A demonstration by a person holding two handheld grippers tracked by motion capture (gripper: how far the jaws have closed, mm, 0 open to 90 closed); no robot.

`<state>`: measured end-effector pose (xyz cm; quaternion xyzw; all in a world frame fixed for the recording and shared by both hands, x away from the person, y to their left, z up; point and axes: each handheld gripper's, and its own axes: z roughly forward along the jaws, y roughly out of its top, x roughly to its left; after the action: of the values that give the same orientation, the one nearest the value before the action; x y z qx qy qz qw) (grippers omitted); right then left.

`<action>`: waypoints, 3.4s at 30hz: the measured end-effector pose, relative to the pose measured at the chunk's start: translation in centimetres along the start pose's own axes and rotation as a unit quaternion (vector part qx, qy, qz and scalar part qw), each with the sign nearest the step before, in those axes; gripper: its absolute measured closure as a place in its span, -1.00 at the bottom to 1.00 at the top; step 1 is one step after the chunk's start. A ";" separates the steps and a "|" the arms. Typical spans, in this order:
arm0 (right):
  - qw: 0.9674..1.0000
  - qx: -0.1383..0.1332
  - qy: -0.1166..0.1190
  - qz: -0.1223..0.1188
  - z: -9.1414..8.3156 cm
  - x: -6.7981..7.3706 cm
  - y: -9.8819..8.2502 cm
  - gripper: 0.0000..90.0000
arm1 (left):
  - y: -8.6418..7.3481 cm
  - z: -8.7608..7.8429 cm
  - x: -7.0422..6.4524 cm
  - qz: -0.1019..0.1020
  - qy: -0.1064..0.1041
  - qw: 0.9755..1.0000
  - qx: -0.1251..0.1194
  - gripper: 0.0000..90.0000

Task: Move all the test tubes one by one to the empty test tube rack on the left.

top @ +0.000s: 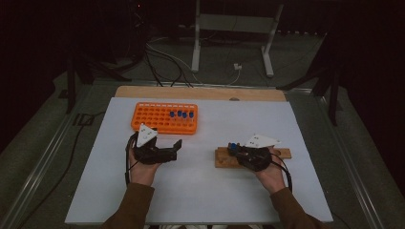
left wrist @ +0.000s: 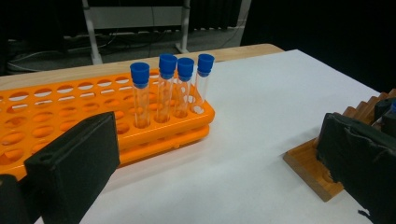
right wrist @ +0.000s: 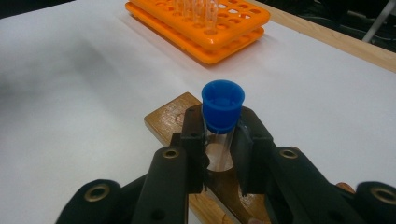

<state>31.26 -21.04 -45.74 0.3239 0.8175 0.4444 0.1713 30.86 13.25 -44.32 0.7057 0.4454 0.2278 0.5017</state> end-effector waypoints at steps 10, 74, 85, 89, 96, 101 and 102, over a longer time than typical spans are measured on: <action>1.000 -0.010 -0.003 0.001 -0.3 -0.1 0.2 0.71 | 0.0 0.5 -0.8 0.011 -0.010 1.000 0.006 -0.98; 0.996 -0.079 0.008 0.028 -4.8 0.2 4.2 0.71 | 2.9 5.9 -13.4 0.162 -0.131 0.978 0.024 0.23; 0.996 -0.081 0.023 0.033 -4.7 0.3 4.2 0.71 | 3.0 6.6 -14.1 0.159 -0.151 0.975 0.015 0.66; 0.996 -0.081 0.024 0.033 -4.7 0.3 4.2 0.71 | 2.9 6.7 -14.1 0.166 -0.154 0.974 0.014 0.72; 0.996 -0.082 0.029 0.037 -4.8 0.2 4.3 0.67 | 3.0 6.7 -14.0 0.158 -0.161 0.974 0.009 0.75; 0.994 -0.091 0.033 0.042 -5.3 -0.3 4.3 0.42 | 3.2 6.8 -13.2 0.146 -0.151 0.978 0.010 0.75; 0.994 -0.094 0.032 0.043 -5.5 -0.4 4.3 0.37 | 3.3 6.7 -13.0 0.143 -0.150 0.978 0.009 0.75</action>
<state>30.04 -22.96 -39.19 0.3266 0.7626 0.5364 0.1551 30.83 -1.64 -42.33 0.7927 0.2617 0.1850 0.5185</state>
